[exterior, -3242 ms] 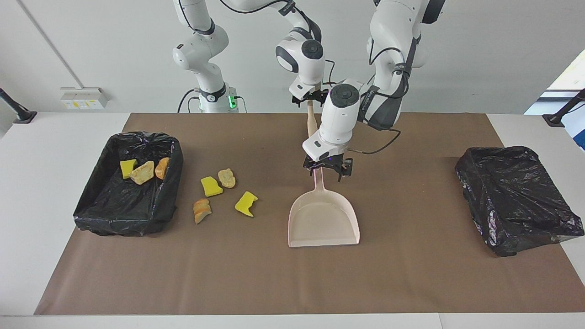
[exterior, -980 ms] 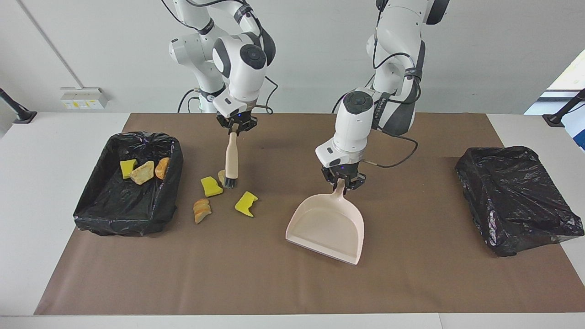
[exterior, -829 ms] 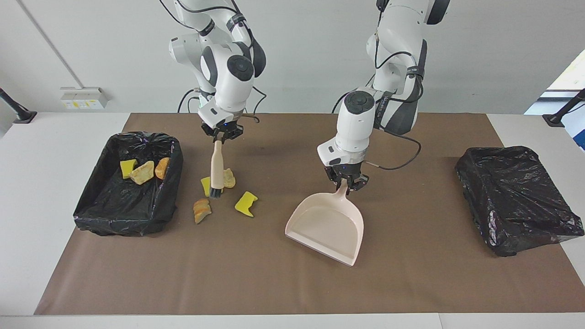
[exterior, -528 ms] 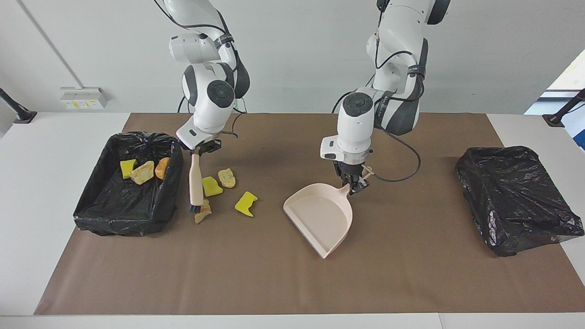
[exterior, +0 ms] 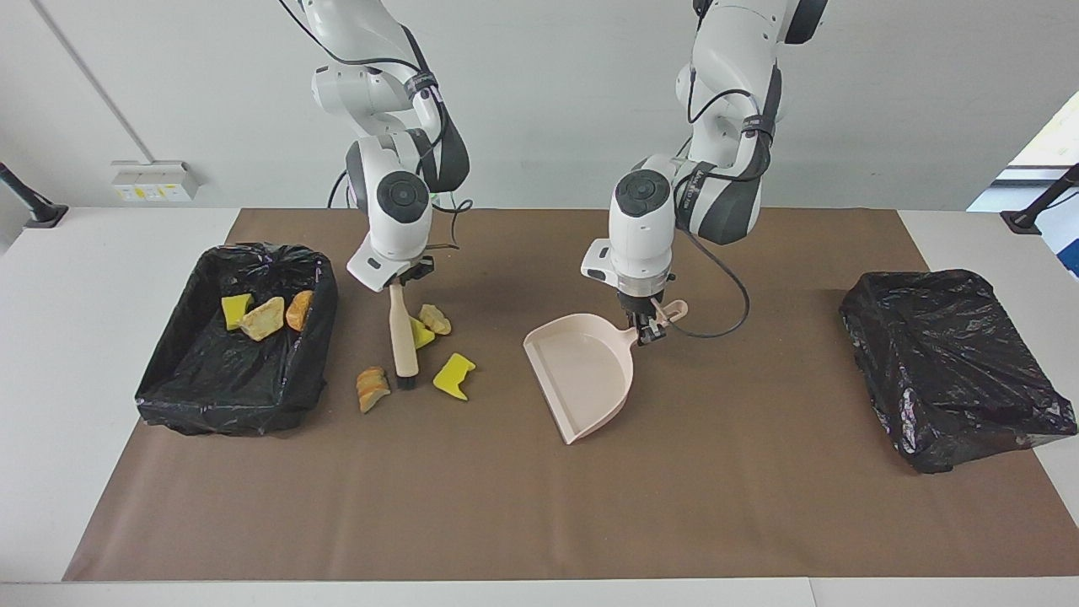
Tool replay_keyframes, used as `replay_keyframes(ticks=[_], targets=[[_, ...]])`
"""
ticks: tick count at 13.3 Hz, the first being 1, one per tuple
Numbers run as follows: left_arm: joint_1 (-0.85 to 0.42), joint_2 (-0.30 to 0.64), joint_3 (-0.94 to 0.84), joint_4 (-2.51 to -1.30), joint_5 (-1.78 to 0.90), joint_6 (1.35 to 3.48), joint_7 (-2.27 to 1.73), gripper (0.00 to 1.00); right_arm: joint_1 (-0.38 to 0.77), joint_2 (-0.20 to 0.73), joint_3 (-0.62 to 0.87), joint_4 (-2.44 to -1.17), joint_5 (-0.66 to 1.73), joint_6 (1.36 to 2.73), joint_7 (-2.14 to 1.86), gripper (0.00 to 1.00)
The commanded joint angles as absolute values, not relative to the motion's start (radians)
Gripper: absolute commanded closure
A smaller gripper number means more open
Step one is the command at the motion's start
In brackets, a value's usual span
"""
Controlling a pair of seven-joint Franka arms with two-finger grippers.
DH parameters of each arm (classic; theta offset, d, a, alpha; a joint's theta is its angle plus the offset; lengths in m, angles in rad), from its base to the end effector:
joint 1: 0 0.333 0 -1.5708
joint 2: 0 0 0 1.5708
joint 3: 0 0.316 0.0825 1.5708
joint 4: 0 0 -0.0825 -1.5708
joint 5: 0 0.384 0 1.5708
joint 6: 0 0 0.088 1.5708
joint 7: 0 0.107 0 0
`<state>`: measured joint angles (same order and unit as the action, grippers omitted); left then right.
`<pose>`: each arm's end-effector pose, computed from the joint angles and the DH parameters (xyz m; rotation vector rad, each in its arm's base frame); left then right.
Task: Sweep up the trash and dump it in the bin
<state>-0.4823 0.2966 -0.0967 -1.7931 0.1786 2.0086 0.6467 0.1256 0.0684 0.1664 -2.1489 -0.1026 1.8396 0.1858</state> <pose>0.5311 -0.3298 0.3798 -2.3930 1.8284 0.1252 0.4839 0.1366 0.3460 2.9211 0.2255 -0.5135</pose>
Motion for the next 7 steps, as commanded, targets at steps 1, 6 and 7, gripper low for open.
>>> replay_keyframes(ticks=[1, 6, 7], targets=[[-0.508, 0.216, -0.087, -1.9, 0.19, 1.999, 0.655, 1.0, 0.129, 0.097, 0.176, -2.1, 0.044, 1.829, 0.153, 1.0], [-0.54, 0.181, -0.087, -1.956, 0.192, 2.005, 0.653, 1.0, 0.104, 0.12, 0.16, -1.898, 0.06, 1.649, 0.182, 1.0], [-0.546, 0.178, -0.086, -1.957, 0.192, 2.005, 0.653, 1.0, 0.103, 0.097, 0.158, -1.902, 0.005, 1.623, 0.213, 1.0]])
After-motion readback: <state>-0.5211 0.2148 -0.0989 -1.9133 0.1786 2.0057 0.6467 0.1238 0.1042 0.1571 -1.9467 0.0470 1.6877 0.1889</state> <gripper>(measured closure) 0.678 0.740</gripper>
